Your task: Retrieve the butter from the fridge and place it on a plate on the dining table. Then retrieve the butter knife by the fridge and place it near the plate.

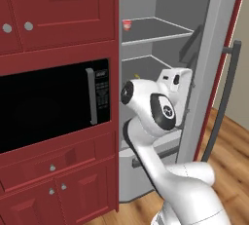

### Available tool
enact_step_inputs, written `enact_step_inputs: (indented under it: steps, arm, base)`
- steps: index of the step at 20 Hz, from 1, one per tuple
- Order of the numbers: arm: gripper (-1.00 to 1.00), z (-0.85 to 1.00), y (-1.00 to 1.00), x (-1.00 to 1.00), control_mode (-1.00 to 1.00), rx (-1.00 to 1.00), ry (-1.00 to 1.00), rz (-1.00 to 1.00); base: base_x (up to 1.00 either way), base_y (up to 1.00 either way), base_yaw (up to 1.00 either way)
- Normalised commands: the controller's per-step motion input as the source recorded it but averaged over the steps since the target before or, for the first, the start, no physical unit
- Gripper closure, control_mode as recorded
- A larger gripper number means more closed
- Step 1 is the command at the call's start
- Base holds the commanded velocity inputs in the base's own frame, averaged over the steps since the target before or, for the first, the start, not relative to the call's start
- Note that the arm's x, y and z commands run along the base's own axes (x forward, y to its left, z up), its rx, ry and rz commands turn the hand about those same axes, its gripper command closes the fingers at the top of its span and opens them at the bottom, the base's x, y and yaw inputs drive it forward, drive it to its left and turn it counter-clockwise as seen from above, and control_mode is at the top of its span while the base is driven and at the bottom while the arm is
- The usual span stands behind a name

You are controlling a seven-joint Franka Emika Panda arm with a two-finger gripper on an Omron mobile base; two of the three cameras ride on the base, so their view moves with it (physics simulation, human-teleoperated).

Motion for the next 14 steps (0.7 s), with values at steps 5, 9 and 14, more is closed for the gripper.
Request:
enact_step_inputs:
  steps: [5,9,14]
  arm:
    - [-1.00,-0.14,-0.07,0.57,-1.00,-0.01,0.28,0.02]
    - [-1.00,-0.21,-0.08,0.40,-1.00,0.00,0.35,0.01]
    - [-1.00,-0.14,-0.45,-0.20,-1.00,0.00,0.24,0.01]
  base:
    - [0.00,0.00,0.00]
    - [0.00,0.00,0.00]
    - [0.00,0.00,0.00]
